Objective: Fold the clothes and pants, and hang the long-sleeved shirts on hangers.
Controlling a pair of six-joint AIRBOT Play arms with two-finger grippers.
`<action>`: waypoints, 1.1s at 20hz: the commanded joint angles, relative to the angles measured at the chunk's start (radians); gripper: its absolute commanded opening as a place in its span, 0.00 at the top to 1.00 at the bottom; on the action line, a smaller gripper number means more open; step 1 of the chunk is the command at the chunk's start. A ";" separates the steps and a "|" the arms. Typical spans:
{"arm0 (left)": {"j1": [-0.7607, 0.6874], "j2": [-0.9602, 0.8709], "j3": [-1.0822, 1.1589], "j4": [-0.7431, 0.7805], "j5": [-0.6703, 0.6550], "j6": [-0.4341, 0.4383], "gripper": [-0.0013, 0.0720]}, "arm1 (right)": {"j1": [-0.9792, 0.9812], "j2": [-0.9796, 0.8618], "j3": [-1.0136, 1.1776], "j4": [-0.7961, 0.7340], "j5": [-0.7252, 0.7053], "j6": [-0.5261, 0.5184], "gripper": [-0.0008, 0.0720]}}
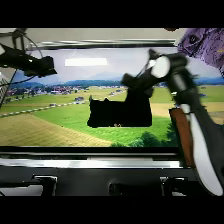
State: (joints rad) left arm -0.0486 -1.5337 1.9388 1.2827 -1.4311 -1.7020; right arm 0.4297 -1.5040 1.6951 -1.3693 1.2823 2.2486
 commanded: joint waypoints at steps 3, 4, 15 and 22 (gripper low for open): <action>0.051 0.022 0.000 0.020 -0.039 -0.001 0.96 | 0.142 -0.132 0.001 0.010 -0.155 0.088 0.94; 0.051 0.021 0.000 0.020 -0.039 -0.001 0.96 | 0.149 -0.148 0.001 0.020 -0.170 0.090 0.94; 0.051 0.020 -0.001 0.020 -0.039 -0.001 0.96 | 0.156 -0.281 0.001 0.222 -0.243 -0.027 0.94; 0.051 0.014 -0.003 0.020 -0.039 -0.001 0.96 | 0.156 -0.333 0.001 0.334 -0.214 -0.150 0.91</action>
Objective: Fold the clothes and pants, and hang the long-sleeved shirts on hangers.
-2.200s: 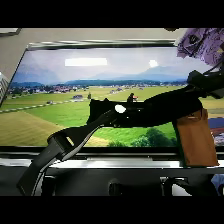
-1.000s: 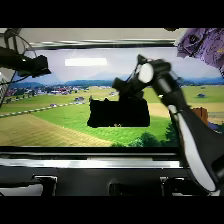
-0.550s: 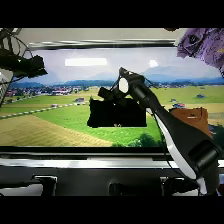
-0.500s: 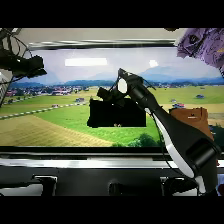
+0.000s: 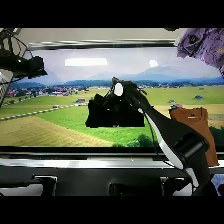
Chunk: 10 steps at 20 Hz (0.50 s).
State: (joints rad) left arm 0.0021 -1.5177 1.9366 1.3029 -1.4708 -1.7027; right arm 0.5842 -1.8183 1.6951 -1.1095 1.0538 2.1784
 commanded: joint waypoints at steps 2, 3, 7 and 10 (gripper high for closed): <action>0.001 -0.002 0.000 0.000 0.002 0.000 0.96 | 0.001 -0.016 0.001 0.089 0.029 -0.147 0.51; 0.001 -0.003 0.000 0.000 0.002 0.000 0.96 | 0.000 -0.005 0.001 0.087 0.034 -0.187 0.31; 0.001 -0.003 0.000 0.000 0.002 0.000 0.96 | -0.062 0.108 0.001 0.011 0.027 -0.226 0.20; 0.001 -0.003 0.000 0.000 0.002 0.000 0.96 | -0.217 0.221 0.001 -0.028 0.091 -0.262 0.19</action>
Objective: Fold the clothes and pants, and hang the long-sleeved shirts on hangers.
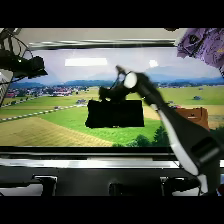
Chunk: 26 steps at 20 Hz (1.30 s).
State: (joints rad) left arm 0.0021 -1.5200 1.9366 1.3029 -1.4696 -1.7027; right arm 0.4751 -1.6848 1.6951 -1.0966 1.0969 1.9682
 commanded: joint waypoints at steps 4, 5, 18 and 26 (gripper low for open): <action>0.001 0.000 0.000 0.000 0.000 0.000 0.96 | -0.426 0.144 -0.001 -0.033 0.251 -0.251 0.15; 0.001 0.000 0.000 0.000 0.000 0.000 0.96 | -0.507 0.137 -0.014 -0.010 0.294 -0.308 0.15; 0.001 0.000 0.000 0.000 0.000 0.000 0.96 | -0.642 -0.152 -0.314 0.356 0.270 -0.665 0.18; -0.004 0.000 0.000 -0.001 0.000 0.000 0.96 | -0.525 -0.198 -0.314 0.360 0.189 -0.674 0.42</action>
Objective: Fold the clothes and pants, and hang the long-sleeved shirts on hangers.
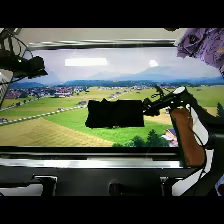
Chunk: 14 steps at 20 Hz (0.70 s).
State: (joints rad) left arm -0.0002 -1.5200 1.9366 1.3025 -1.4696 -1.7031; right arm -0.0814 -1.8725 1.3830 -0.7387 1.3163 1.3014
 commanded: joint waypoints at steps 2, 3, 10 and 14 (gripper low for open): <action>-0.001 0.000 0.000 0.000 0.000 0.000 0.96 | 0.037 -0.005 0.002 0.030 -0.033 -0.011 0.81; -0.001 0.000 0.000 0.000 0.000 0.000 0.96 | 0.034 0.007 0.005 0.054 -0.037 -0.023 0.94; -0.001 0.000 0.000 0.000 0.000 0.000 0.96 | -0.053 0.100 0.358 -0.026 -0.055 0.263 0.94; -0.001 0.000 0.000 0.000 0.000 0.000 0.96 | -0.149 0.101 0.597 -0.122 -0.025 0.480 0.94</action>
State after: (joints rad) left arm -0.0006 -1.5200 1.9366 1.3018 -1.4696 -1.7031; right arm -0.1711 -1.7779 1.8221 -0.7898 1.2781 1.6051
